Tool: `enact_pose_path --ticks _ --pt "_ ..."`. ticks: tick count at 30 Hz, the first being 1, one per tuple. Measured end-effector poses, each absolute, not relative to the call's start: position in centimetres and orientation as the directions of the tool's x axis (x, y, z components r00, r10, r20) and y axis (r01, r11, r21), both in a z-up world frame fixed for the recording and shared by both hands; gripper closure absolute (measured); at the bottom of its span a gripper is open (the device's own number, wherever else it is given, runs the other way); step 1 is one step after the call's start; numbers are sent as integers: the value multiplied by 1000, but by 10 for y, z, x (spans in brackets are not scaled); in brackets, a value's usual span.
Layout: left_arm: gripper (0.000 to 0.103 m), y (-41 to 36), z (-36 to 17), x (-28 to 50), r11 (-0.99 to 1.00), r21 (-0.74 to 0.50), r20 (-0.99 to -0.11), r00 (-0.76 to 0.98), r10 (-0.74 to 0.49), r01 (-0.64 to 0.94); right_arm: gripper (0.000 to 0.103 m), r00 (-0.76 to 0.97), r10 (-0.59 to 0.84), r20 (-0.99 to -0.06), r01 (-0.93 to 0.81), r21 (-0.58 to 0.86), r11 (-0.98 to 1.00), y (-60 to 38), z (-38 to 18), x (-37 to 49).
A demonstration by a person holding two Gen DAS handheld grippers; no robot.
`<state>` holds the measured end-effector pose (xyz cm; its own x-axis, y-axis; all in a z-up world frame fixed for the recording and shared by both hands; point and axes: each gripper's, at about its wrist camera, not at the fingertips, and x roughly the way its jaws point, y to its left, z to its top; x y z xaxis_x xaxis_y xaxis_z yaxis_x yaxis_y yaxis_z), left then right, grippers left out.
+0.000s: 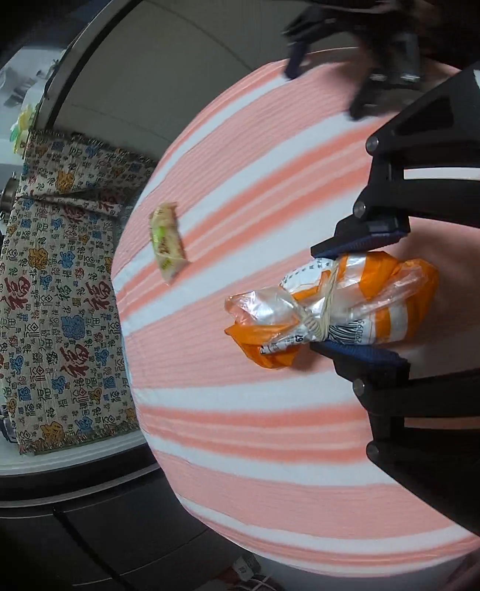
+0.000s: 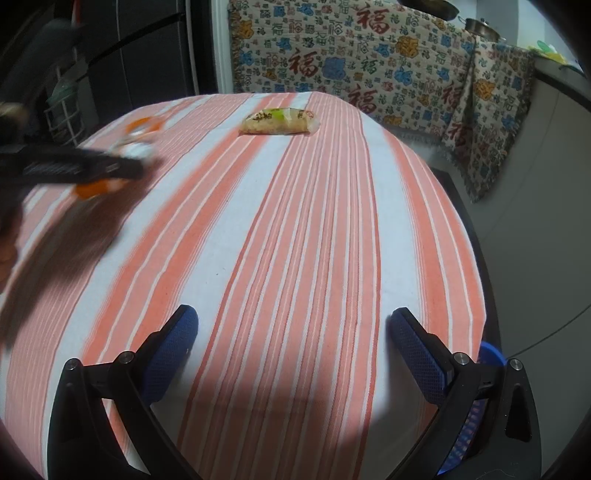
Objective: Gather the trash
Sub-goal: 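Grasp the orange-and-clear plastic bag with the left tool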
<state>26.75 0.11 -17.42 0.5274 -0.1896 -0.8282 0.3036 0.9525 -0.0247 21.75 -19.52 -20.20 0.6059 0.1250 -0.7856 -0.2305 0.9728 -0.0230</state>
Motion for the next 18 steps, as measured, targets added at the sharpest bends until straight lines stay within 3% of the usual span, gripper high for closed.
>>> enact_pose_path --ticks 5,12,18 --pt "54 31 -185 241 967 -7 -826 543 -148 254 0 606 126 -786 -231 -22 973 -196 -202 217" --pt "15 32 -205 237 984 41 -797 600 -72 172 0 601 128 -789 -220 -10 975 -198 -202 216" --pt "11 38 -208 240 987 11 -799 595 -86 158 2 575 186 -797 -307 0 952 -200 -188 246"
